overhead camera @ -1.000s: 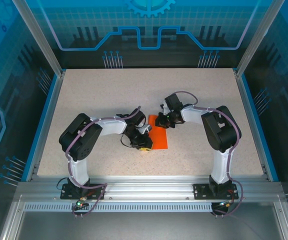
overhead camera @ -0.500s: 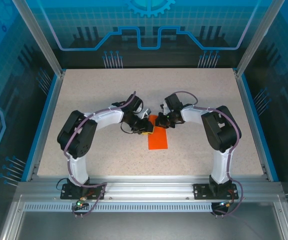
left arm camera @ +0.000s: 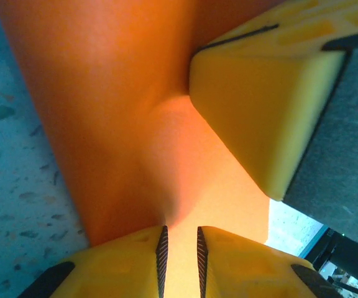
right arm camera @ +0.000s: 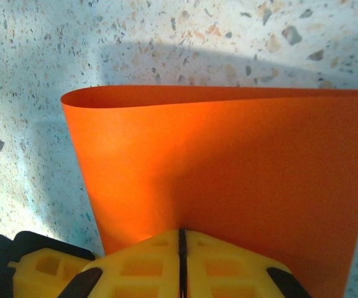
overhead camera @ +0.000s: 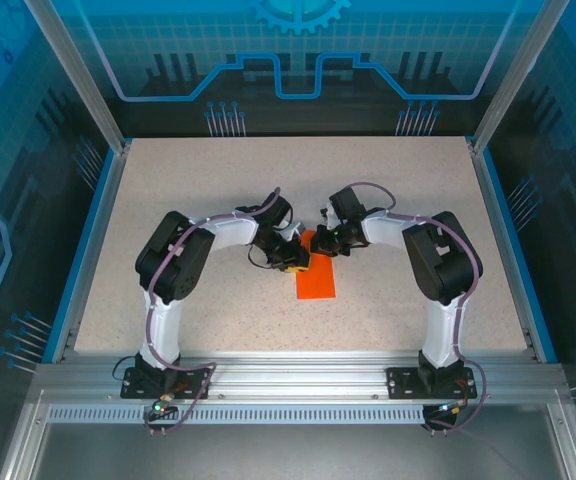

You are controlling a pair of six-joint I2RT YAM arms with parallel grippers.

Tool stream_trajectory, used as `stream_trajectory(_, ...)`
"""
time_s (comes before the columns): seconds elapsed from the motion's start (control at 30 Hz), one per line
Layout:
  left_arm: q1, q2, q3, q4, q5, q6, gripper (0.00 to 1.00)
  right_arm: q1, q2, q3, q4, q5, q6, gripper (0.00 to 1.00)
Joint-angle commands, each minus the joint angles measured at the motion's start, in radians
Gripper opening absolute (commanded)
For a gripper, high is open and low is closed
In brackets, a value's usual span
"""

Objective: Fold a paper plane with a square sheet of paper (fold left side to right side)
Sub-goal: Hold the square sheet of paper at the center of the table.

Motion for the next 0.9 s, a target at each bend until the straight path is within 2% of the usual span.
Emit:
stream_trajectory(0.0, -0.002, 0.032, -0.005, -0.01, -0.018, -0.033, 0.22, 0.003, 0.013, -0.021, -0.004, 0.034, -0.001, 0.1)
stream_trajectory(0.17, -0.002, 0.041, -0.021, -0.008, -0.02, -0.049, 0.22, 0.004, -0.046, -0.026, 0.052, 0.017, -0.017, 0.13)
stream_trajectory(0.4, -0.003, 0.042, -0.025, -0.009, -0.026, -0.056, 0.22, 0.003, -0.228, -0.098, 0.033, 0.088, -0.053, 0.19)
stream_trajectory(0.67, -0.004, 0.033, -0.028, -0.008, -0.034, -0.055, 0.21, 0.061, -0.376, -0.259, -0.03, 0.061, -0.043, 0.1)
stream_trajectory(0.87, -0.004, 0.027, -0.029, -0.009, -0.038, -0.056, 0.22, 0.107, -0.347, -0.337, -0.001, 0.041, 0.004, 0.07)
